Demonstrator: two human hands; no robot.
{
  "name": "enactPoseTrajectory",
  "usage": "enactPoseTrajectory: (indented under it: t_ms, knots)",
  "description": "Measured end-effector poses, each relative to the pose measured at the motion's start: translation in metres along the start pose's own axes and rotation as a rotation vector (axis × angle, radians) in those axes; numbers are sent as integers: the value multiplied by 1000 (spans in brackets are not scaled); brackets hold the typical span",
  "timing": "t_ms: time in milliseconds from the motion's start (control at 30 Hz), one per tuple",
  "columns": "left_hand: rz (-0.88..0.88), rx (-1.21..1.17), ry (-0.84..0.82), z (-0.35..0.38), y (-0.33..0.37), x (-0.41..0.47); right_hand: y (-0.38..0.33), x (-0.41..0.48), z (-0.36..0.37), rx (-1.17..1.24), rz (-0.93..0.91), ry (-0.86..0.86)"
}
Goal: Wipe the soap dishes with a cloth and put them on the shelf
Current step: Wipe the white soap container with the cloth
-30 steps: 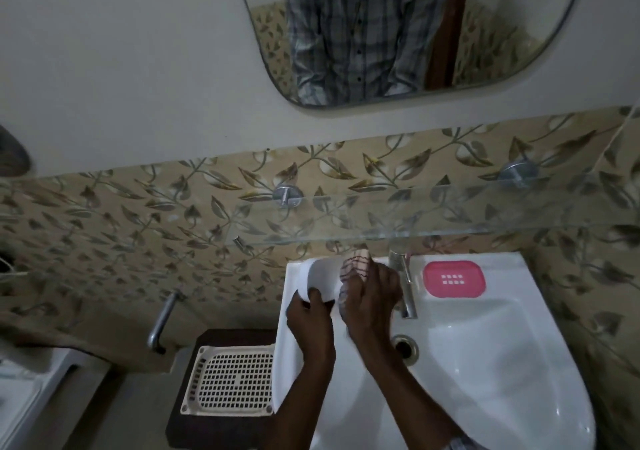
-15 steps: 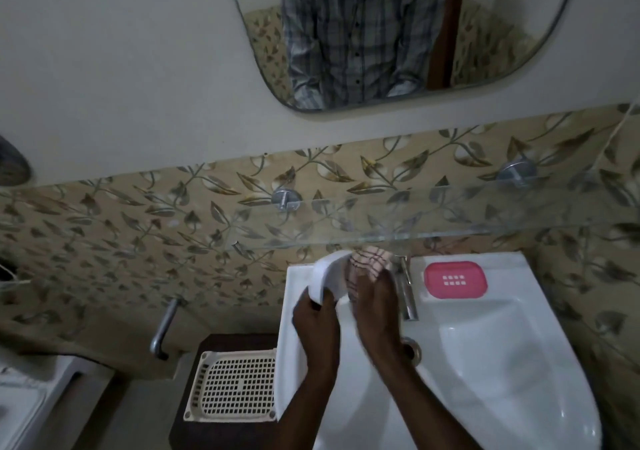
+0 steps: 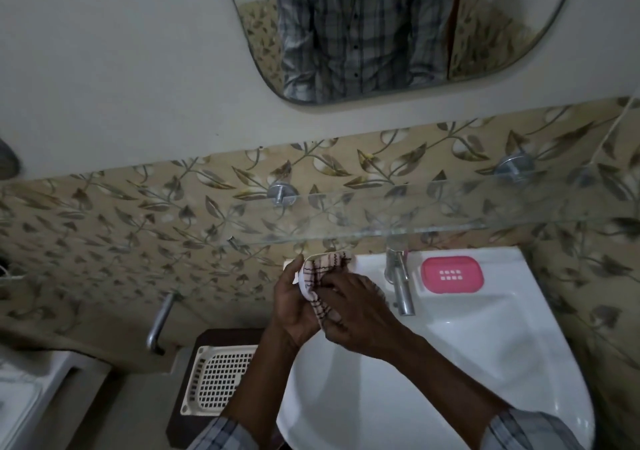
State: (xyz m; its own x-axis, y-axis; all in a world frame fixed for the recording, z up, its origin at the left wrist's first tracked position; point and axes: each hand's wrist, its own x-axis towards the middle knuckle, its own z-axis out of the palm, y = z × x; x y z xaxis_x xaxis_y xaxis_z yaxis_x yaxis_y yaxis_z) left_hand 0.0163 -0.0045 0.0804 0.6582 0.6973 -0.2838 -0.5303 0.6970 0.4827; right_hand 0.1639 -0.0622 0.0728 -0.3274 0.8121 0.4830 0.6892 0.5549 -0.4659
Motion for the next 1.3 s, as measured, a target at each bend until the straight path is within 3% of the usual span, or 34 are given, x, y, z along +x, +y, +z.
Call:
enactPoseTrajectory:
  t_ms: [167, 333, 500, 567, 667, 767, 867, 933, 1033, 1167, 1300]
  knots:
    - [-43, 53, 24, 1, -8, 5, -16, -4, 14, 147, 55, 16]
    - [-90, 93, 67, 2, -7, 2, 18, -13, -8, -122, -115, -3]
    - [-70, 78, 193, 16, -25, 8, -22, -16, 19, 84, 206, 113]
    - [-63, 57, 220, 17, -29, 5, -23, -15, 21, 83, 190, 81]
    - [-10, 96, 254, 12, -25, 3, 6, -18, 2, -81, 13, -32]
    - [104, 143, 263, 14, -34, 5, 6, -16, -3, 40, 139, -18]
    - [245, 318, 431, 6, -45, 10, -14, -6, 10, 271, 262, 87]
    - [160, 303, 382, 11, -43, 9, -9, -4, 7, 301, 296, 127]
    - [-89, 172, 244, 11, -18, 10, 5, -7, -5, 188, 153, 167]
    - [-341, 327, 265, 17, 10, 12, 17, -17, 5, -209, -187, 97]
    - [-348, 485, 377, 35, -1, 11, 26, -23, 10, -273, -180, 55]
